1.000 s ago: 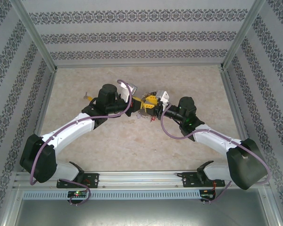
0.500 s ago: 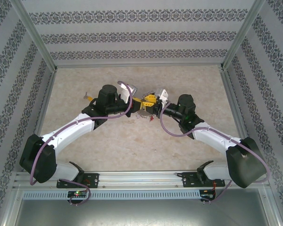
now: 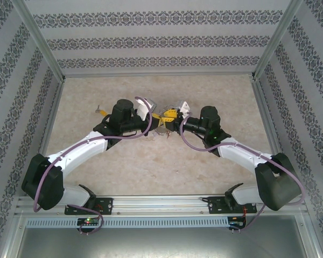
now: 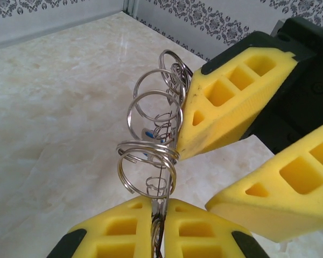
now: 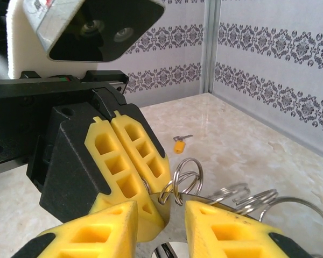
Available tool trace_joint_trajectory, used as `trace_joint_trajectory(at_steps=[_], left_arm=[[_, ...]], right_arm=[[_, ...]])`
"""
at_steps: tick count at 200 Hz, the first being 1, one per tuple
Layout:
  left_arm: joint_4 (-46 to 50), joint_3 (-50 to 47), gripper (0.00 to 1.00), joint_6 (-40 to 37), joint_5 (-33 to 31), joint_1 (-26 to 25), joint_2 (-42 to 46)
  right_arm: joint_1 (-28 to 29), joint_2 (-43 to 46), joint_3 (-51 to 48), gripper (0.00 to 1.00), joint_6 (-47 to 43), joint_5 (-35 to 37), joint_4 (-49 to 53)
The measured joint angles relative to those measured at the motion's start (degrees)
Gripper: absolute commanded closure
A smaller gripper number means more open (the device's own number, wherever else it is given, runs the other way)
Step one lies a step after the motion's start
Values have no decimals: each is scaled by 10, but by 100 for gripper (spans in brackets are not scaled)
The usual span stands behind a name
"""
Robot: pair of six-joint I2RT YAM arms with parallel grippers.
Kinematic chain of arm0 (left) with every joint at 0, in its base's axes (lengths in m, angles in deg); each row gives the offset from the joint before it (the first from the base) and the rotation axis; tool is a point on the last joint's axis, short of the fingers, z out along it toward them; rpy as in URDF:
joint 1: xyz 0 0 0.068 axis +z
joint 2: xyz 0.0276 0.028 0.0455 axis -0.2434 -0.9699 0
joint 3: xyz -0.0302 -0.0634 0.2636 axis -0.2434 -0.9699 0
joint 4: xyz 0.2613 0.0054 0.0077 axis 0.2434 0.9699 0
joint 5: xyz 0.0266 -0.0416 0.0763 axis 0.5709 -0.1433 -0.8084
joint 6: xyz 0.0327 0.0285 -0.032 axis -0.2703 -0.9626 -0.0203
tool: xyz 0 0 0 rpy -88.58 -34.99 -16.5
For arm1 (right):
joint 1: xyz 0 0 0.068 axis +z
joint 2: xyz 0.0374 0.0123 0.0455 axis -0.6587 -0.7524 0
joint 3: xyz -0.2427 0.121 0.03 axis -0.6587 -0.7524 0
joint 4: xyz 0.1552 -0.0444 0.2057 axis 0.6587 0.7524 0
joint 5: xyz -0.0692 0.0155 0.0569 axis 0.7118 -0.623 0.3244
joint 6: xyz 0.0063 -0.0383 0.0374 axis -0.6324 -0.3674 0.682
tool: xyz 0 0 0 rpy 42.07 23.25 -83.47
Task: Put the keys on the keyring
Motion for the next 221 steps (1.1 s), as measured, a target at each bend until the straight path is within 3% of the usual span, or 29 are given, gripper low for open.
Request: trace_joint_trajectory(at_steps=[122,221], left_arm=[[0,-4,100,-69,-7,-13,13],[18,-4,100,-133,-7,-19,26]], right_arm=[[2,56,-18,71,-36,17,37],[24,110,-40,69,-114,54,70]])
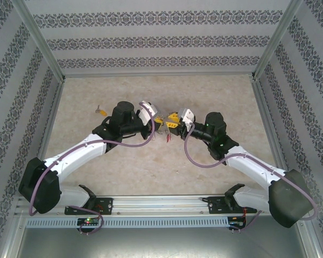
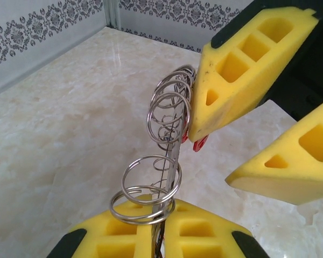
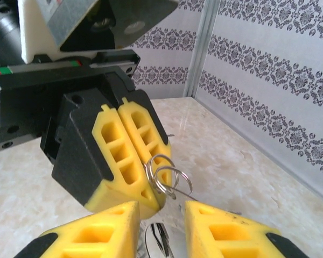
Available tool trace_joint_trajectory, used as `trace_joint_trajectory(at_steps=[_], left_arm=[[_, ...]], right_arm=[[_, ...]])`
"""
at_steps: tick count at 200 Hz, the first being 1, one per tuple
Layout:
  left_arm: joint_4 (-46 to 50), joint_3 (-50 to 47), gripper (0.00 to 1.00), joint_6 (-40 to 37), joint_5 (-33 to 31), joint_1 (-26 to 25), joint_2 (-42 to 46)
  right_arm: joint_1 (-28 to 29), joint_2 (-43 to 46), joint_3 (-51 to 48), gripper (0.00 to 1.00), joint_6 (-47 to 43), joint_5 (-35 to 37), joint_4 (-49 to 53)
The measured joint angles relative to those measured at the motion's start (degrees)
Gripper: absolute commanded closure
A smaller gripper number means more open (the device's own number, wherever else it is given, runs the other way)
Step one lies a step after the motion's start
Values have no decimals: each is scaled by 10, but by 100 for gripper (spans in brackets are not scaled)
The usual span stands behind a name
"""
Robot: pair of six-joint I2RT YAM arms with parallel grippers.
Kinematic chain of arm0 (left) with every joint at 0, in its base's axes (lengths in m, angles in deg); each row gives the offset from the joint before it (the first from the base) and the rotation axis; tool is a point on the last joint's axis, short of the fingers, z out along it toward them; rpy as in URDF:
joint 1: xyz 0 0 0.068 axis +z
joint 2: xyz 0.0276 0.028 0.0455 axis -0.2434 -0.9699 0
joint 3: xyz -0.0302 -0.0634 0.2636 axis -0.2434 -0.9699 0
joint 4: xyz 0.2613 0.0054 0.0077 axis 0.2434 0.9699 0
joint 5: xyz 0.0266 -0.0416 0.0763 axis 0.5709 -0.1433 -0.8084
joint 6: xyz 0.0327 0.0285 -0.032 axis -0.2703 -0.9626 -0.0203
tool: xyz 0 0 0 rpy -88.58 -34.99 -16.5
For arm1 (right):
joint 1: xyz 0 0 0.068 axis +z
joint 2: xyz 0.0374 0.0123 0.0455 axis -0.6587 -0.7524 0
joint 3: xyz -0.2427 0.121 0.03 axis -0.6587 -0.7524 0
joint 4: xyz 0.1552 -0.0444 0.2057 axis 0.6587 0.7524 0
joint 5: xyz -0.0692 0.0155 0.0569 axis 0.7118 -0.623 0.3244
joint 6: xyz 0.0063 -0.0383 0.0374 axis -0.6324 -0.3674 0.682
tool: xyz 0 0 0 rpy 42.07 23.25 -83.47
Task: Put the keys on the keyring
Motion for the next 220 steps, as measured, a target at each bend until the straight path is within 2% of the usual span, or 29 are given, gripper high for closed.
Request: trace_joint_trajectory(at_steps=[55,86,121,168,220], left_arm=[[9,0,100,-14,0,0,5],[9,0,100,-18,0,0,5],[11,0,100,-20,0,0,5],[11,0,100,-20,0,0,5],[14,0,100,-20,0,0,5]], right_arm=[[38,52,-19,66,-68,33,33],[72,79,-17,61,-137,74,59],[91,69,17,61,-232,128,111],[94,29,69,68,-328,193,166],[94,8,97,71,-385,209,201]])
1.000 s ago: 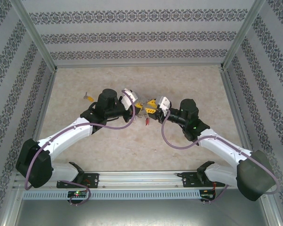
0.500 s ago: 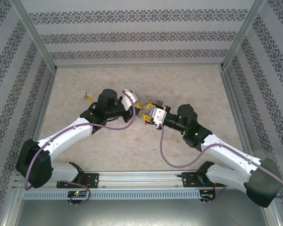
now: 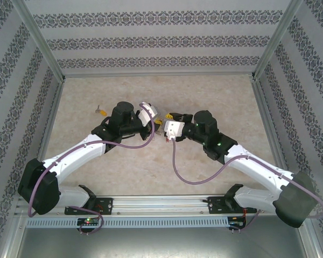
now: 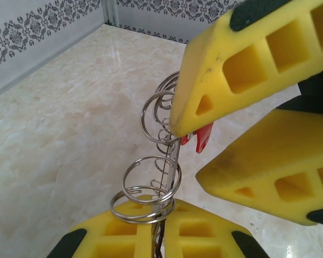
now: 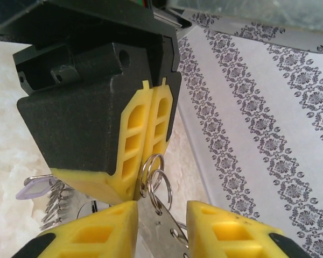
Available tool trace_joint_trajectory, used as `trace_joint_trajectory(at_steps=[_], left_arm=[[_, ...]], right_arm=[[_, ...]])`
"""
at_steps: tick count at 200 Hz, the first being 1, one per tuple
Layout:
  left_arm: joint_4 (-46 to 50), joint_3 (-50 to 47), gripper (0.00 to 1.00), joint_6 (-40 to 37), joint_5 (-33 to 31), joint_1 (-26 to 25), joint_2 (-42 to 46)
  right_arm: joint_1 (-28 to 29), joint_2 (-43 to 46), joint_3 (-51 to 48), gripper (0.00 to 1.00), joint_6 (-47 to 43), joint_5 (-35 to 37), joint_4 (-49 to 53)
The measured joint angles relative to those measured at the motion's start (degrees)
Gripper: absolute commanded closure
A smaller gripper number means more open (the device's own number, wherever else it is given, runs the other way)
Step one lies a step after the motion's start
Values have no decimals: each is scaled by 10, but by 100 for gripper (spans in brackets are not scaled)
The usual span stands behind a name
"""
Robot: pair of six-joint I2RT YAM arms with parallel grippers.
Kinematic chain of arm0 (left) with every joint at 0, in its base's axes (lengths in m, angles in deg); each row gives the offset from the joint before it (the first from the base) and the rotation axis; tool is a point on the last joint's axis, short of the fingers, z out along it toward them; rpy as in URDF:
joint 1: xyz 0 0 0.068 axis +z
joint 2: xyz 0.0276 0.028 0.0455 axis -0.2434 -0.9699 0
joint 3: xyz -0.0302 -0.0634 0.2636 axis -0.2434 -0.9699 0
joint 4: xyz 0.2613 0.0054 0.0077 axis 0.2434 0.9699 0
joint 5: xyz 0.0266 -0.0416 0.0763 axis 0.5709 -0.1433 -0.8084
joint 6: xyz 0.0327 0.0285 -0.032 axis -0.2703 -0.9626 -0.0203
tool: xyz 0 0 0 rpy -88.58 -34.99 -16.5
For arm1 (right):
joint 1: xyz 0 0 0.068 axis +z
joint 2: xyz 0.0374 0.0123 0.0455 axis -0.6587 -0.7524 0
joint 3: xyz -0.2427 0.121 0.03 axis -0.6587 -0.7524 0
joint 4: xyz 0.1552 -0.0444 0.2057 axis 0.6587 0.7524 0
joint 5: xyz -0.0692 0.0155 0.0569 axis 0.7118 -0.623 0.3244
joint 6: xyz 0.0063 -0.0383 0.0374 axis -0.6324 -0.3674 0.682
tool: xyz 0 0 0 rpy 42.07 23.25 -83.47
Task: Put the keys on the keyring
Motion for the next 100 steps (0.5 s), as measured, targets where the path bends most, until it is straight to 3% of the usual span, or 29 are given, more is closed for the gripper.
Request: trace_joint_trajectory(at_steps=[100], left_arm=[[12,0,100,18,-10,1,-3]], right_arm=[[19,-42,36,76,-44,33,24]])
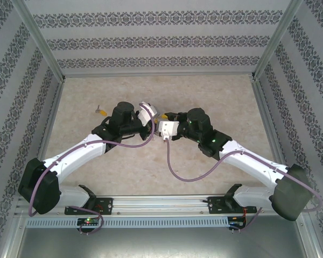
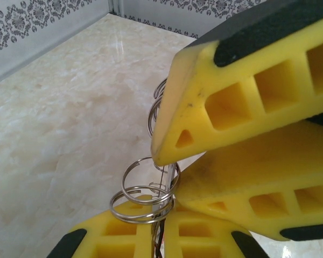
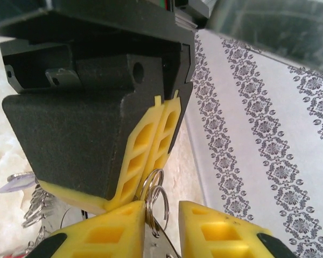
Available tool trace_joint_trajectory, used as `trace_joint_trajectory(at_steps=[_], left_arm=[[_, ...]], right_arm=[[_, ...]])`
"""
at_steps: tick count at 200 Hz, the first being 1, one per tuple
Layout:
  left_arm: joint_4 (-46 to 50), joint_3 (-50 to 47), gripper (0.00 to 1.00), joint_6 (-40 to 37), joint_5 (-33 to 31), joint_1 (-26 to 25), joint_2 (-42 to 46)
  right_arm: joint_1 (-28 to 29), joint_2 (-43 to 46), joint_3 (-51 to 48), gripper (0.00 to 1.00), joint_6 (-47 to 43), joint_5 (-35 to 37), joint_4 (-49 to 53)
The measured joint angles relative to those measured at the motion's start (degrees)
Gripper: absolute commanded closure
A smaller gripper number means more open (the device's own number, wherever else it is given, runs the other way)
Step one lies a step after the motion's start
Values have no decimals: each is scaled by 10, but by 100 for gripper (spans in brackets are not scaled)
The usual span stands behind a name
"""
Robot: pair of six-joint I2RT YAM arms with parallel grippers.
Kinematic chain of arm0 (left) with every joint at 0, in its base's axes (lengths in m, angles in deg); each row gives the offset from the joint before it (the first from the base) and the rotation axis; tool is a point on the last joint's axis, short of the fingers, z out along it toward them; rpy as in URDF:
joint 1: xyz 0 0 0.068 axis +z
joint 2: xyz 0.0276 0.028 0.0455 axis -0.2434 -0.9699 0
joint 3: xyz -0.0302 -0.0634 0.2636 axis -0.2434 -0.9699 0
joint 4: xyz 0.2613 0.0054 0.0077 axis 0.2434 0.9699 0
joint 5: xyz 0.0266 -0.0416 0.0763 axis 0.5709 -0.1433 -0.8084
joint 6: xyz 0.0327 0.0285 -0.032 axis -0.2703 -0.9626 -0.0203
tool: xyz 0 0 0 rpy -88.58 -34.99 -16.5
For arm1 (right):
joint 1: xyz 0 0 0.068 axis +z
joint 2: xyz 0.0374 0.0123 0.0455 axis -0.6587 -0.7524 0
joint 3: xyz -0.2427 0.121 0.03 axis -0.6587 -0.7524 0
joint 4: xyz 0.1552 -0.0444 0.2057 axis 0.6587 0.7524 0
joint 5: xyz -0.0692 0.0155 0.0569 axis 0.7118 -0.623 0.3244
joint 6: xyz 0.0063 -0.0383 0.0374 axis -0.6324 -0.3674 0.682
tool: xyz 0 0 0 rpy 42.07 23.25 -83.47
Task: Put the keys on the keyring
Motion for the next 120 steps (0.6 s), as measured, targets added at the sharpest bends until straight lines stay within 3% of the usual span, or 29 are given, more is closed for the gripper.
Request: trace_joint_trajectory(at_steps=[52,120], left_arm=[[5,0,100,5,-10,0,-1],[3,0,100,11,-14,0,-2]], right_arm=[[4,-7,7,92,2,13,16],[-10,-7,7,96,59,-11,17]])
